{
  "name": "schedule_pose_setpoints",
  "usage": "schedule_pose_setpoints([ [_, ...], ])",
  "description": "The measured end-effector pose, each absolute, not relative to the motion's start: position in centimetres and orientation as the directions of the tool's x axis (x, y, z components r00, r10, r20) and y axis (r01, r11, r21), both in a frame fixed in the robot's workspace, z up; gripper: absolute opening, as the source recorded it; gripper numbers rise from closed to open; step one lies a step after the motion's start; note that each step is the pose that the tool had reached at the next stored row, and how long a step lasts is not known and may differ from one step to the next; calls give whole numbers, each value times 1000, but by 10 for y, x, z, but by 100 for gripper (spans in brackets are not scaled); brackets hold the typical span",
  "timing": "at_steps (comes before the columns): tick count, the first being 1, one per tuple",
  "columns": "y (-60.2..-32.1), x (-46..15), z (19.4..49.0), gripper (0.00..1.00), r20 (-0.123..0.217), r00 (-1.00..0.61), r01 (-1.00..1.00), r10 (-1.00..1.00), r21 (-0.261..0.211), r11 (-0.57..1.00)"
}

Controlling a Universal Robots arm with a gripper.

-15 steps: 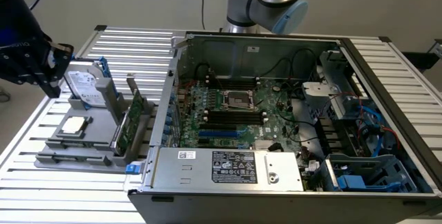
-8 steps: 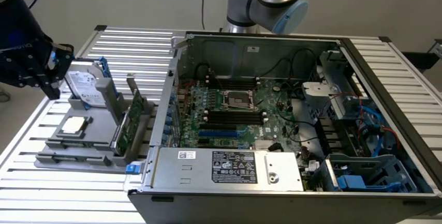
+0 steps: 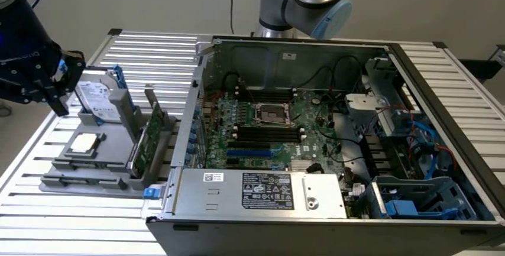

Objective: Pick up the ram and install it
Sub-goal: 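Pick up the ram and move it above insertion slot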

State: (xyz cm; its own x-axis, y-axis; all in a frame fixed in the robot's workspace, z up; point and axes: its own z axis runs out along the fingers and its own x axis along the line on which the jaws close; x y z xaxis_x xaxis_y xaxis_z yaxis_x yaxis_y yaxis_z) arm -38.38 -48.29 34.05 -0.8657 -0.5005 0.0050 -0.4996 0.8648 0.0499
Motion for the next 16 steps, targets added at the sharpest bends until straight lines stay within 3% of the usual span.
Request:
schedule_pose_setpoints([
  [16, -483, -384, 336, 11, 12, -685, -727, -728, 51, 685],
])
